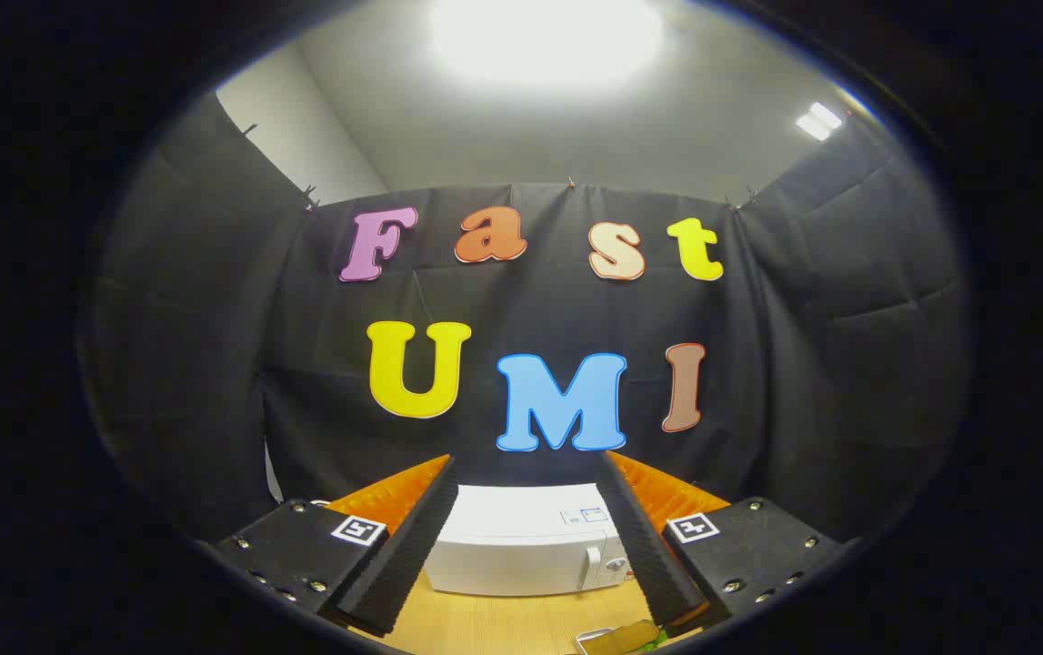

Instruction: Open the microwave, put the food inside, and close the microwave door.

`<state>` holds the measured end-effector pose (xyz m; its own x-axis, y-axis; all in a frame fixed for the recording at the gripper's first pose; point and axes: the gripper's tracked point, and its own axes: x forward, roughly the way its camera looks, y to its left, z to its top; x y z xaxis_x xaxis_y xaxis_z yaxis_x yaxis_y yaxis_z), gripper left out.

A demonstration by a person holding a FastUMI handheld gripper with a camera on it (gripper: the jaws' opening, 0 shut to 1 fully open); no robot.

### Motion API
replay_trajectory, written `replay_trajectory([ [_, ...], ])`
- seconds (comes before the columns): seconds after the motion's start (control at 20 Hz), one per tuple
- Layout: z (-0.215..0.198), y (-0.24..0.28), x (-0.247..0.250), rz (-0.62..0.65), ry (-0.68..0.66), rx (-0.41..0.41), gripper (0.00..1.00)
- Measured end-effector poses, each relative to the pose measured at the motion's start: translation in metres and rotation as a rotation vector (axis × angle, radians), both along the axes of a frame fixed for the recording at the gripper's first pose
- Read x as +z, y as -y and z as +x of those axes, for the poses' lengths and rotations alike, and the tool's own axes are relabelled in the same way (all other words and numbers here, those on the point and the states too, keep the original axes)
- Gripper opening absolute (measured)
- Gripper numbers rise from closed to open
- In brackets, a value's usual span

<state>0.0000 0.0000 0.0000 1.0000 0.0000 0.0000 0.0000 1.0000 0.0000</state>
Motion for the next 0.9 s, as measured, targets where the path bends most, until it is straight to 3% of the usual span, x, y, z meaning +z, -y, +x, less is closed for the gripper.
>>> replay_trajectory([
  [0.9, 0.002, -0.017, -0.011, -0.033, -0.020, 0.046, 0.97],
])
